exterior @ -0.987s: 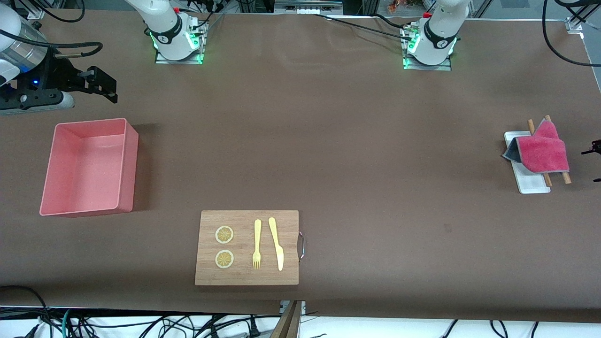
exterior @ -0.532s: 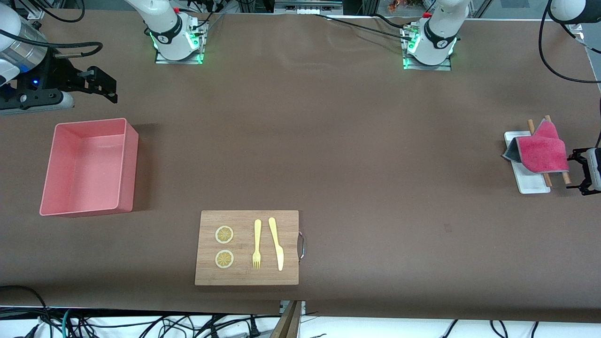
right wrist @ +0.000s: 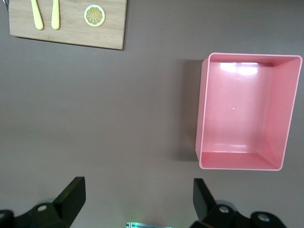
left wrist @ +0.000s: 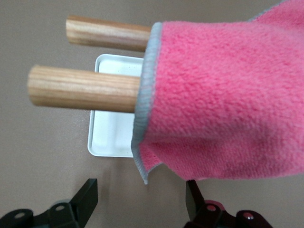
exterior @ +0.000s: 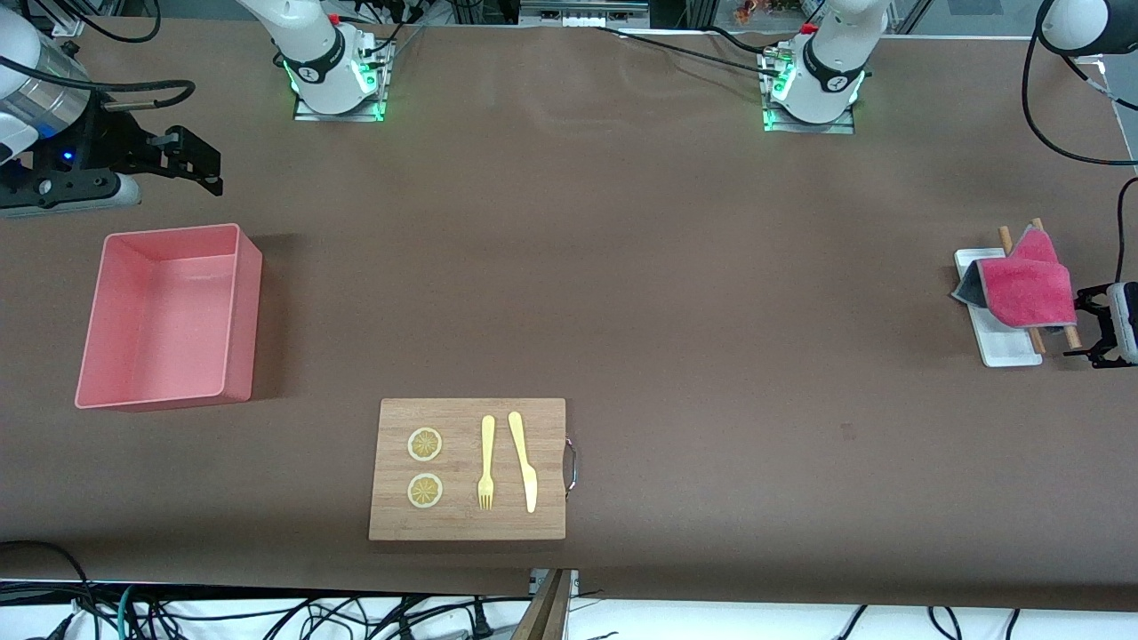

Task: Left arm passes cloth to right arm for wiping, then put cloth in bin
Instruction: 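Lift the cloth off the sticks while the right gripper moves out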

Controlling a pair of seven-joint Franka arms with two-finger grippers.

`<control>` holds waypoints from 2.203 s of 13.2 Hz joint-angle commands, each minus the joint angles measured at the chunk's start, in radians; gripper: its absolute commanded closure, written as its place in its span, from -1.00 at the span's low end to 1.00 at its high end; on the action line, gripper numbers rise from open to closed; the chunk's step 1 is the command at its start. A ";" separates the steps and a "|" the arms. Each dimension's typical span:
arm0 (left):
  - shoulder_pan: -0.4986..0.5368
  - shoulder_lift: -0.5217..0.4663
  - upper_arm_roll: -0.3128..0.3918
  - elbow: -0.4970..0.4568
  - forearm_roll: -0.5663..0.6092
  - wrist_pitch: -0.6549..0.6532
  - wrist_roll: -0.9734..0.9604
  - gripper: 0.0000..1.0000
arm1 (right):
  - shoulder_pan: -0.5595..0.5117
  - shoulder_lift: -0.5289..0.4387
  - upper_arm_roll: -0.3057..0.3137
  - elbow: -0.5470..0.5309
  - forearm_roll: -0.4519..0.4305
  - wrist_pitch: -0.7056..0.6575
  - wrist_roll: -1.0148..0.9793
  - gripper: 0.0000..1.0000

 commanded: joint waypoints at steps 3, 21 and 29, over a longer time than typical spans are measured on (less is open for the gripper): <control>0.018 0.027 -0.003 0.025 -0.046 -0.024 0.065 -0.46 | -0.014 0.150 -0.008 0.019 0.010 -0.098 -0.025 -1.00; 0.027 0.027 -0.004 0.029 -0.103 -0.120 0.096 0.02 | -0.035 0.274 -0.004 -0.071 0.623 0.122 -0.955 -1.00; 0.019 0.039 -0.006 0.032 -0.147 -0.120 0.147 0.39 | -0.031 0.271 -0.001 -0.287 0.927 0.319 -1.455 -1.00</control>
